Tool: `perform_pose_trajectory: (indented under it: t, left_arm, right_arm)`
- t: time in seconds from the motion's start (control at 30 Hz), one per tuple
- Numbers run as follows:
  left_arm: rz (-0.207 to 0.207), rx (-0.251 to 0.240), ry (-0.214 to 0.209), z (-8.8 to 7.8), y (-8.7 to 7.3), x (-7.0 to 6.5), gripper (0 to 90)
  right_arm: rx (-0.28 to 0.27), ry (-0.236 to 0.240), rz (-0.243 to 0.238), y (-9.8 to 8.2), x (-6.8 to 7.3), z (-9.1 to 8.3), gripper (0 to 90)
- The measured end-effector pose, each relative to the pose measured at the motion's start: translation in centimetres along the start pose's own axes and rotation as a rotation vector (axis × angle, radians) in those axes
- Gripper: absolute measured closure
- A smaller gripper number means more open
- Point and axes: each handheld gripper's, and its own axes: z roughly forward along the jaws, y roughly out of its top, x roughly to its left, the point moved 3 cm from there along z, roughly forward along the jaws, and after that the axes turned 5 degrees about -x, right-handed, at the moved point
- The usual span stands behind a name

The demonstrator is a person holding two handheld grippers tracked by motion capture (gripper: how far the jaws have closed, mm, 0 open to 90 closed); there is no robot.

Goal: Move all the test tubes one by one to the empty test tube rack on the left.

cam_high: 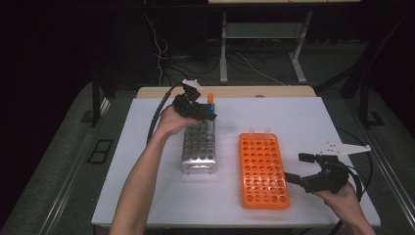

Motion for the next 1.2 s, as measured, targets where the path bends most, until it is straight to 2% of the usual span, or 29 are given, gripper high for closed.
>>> perform_pose_trajectory:
  t: [0.17,0.33,0.57,0.67,1.2]
  left_arm:
    - [0.000,-0.038,-0.005,-1.1,0.0,-1.4,28.0]
    - [0.004,-0.065,0.018,-2.3,-0.1,-2.6,16.2]
    - [0.001,-0.071,0.041,-3.7,-0.5,-3.9,0.0]
    - [0.001,-0.086,0.049,-4.3,-0.9,-4.5,0.0]
    - [0.039,-0.110,0.024,-5.4,-3.2,-7.7,0.0]
  right_arm:
    - [0.003,-0.001,0.003,0.4,-0.3,0.1,0.4]
    - [0.011,-0.003,0.006,0.9,-0.9,0.5,0.4]
    - [0.021,-0.007,0.007,1.7,-1.9,1.1,0.4]
    - [0.027,-0.008,0.002,2.2,-2.2,1.4,0.4]
    - [0.082,-0.015,-0.026,5.1,-4.0,3.8,0.4]
